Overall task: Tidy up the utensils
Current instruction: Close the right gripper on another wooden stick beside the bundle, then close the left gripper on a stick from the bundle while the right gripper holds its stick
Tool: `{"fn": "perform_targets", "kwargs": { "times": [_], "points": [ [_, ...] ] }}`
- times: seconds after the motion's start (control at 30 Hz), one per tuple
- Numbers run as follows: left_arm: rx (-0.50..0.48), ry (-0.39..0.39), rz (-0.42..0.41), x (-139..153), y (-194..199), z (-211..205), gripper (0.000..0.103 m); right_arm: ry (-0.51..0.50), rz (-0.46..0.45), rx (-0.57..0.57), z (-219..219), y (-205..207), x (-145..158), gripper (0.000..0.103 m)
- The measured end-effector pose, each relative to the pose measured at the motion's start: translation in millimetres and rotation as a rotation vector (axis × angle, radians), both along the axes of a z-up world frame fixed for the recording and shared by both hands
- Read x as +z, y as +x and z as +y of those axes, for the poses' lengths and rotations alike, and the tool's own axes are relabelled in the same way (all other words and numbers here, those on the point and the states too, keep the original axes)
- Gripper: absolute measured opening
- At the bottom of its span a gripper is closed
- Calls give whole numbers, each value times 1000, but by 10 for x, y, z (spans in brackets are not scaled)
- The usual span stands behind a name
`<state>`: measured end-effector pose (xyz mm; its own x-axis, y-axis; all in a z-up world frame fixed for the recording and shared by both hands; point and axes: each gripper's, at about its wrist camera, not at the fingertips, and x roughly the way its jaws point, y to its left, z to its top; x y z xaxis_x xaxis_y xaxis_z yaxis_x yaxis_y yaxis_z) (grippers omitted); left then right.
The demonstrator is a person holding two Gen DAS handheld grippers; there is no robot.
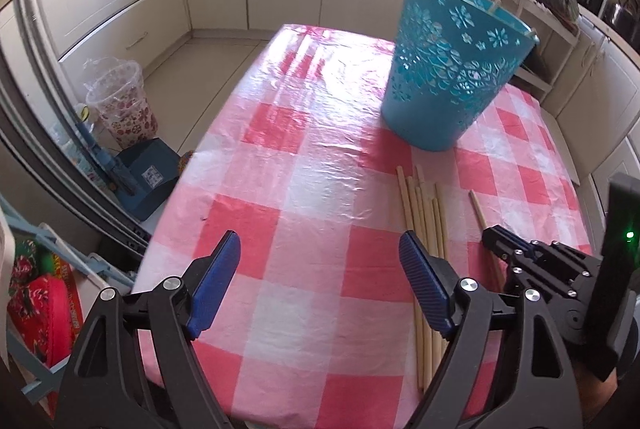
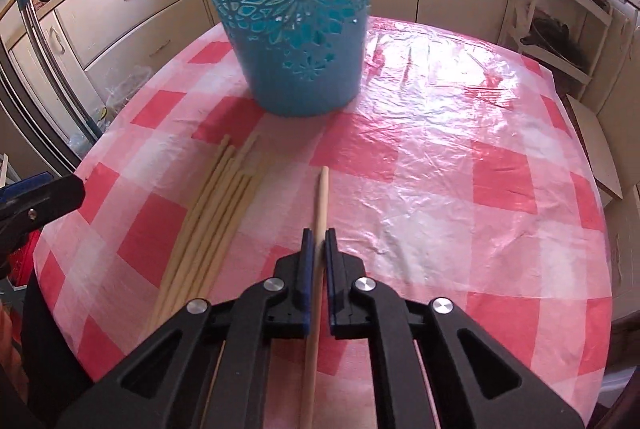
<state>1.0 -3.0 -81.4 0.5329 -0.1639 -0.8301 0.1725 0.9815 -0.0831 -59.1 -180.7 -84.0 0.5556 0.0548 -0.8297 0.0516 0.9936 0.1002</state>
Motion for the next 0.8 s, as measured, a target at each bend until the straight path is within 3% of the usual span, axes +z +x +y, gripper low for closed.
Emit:
{"fn": "perform_targets", "kwargs": {
  "times": [0.37,0.8],
  "points": [
    [-44,103,46,-280,275,-478,78,120,-28,-35,-168,-52,-14,6],
    [-42,158,76,-428,362,-599,77,176,-25,-48,-252,-54,-8,6]
  ]
}}
